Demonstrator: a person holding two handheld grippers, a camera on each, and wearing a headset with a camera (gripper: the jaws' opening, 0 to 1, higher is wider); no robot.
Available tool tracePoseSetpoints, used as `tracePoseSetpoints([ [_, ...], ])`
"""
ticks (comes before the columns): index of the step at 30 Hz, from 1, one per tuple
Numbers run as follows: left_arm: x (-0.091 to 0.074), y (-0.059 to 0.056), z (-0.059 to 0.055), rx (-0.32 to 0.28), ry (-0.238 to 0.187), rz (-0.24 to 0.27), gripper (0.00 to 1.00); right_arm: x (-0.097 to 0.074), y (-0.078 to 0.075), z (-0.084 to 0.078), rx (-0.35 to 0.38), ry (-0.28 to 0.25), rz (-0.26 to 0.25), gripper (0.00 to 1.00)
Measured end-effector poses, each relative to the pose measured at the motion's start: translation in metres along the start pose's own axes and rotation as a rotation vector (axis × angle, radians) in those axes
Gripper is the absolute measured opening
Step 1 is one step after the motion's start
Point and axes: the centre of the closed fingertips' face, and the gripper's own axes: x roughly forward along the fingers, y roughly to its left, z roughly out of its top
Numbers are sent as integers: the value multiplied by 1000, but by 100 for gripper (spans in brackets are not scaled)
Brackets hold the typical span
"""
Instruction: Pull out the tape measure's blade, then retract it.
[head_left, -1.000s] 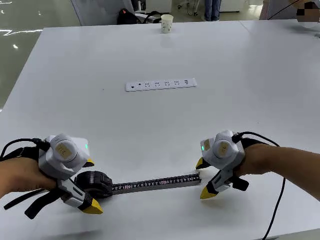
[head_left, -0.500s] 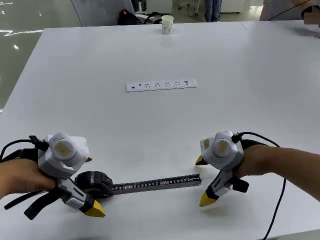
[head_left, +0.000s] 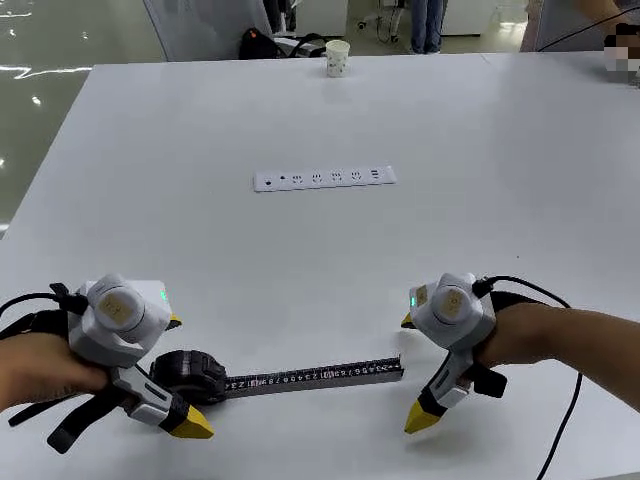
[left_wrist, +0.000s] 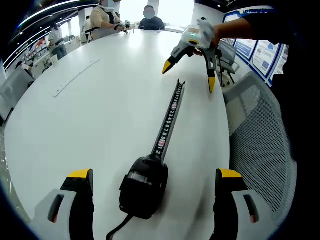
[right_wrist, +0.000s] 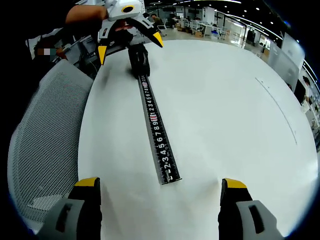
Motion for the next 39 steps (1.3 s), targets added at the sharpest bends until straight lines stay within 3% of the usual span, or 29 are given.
tracePoseSetpoints([
  [3, -1, 3, -1, -2, -8, 15, 99, -3, -4, 1, 7, -13, -20, 99],
  [8, -3, 6, 1, -54, -46, 35, 99, -6, -4, 2, 44, -38, -29, 99],
  [12, -6, 7, -1, -109, -81, 47, 99, -10, -11, 5, 89, -91, -79, 99],
  [16, -9, 10, -3, -144, -117, 90, 99, -13, -8, 6, 132, -130, -86, 99],
  [21, -14, 14, -6, -183, -160, 130, 99, -20, -9, 3, 162, -178, -129, 99],
  [23, -17, 16, -10, -191, -168, 162, 99, -24, -8, 4, 177, -220, -142, 99],
  [25, -20, 21, -13, -175, -174, 205, 99, -30, -12, 8, 146, -273, -188, 99],
  [26, -22, 19, -16, -184, -174, 216, 99, -33, -13, 7, 139, -296, -207, 99],
  [28, -24, 19, -19, -187, -188, 229, 99, -34, -11, 1, 174, -295, -204, 99],
  [31, -29, 19, -23, -207, -221, 256, 99, -40, -11, -9, 200, -306, -245, 99],
  [39, -35, 11, -34, -275, -283, 282, 99, -55, -3, -26, 257, -361, -312, 99],
])
